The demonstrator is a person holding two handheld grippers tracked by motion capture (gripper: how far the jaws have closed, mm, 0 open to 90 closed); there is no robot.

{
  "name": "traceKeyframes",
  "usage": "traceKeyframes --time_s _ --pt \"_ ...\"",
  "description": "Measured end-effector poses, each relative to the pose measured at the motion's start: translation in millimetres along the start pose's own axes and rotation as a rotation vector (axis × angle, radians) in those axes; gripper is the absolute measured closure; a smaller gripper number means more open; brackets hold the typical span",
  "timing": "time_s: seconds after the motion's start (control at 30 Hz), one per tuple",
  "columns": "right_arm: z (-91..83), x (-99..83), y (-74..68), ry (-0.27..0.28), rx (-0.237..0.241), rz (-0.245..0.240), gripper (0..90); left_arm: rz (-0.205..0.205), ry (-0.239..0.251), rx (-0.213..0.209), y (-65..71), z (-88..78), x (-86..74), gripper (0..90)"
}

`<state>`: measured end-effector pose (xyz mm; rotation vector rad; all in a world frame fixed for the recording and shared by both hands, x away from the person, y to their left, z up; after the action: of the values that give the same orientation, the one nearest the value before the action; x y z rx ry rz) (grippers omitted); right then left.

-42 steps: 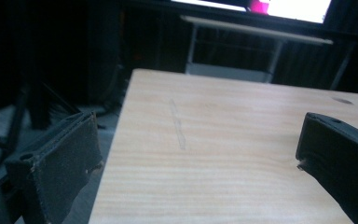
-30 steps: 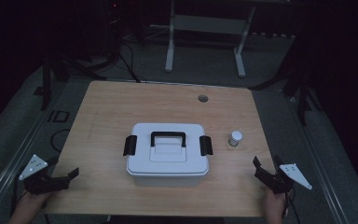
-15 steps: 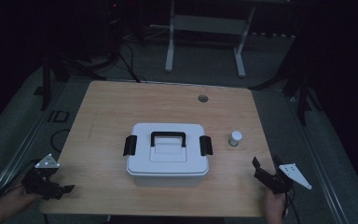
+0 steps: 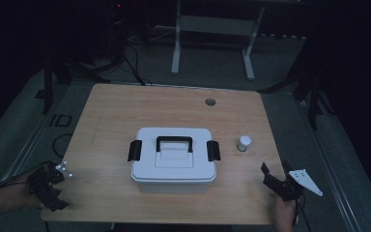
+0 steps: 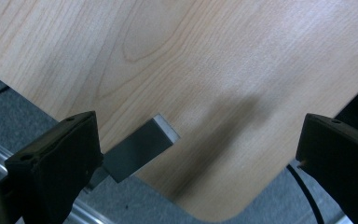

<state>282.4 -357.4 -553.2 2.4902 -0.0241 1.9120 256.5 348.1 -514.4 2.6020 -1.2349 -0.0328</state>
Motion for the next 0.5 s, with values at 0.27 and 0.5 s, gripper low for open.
traceKeyframes --time_s 0.27,0.5 --pt "0.3 -0.1 -0.4 -0.003 0.003 -0.001 14.0 0.006 -0.142 -0.007 0.6 -8.6 16.8 0.0" --pt "0.7 -0.3 -1.1 -0.003 0.004 -0.011 14.0 0.027 -0.124 0.006 3.8 -18.5 26.0 3.8"
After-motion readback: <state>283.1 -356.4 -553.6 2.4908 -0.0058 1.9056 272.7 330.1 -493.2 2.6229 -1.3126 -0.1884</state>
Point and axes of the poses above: each handheld gripper's, and its own axes: z roughly forward along the jaws, x roughly out of its top, y roughly to its right, the point moved 1 cm from there along z, roughly forward along the jaws, and after that the axes turned 13 degrees about -x, right-handed, at the moved point
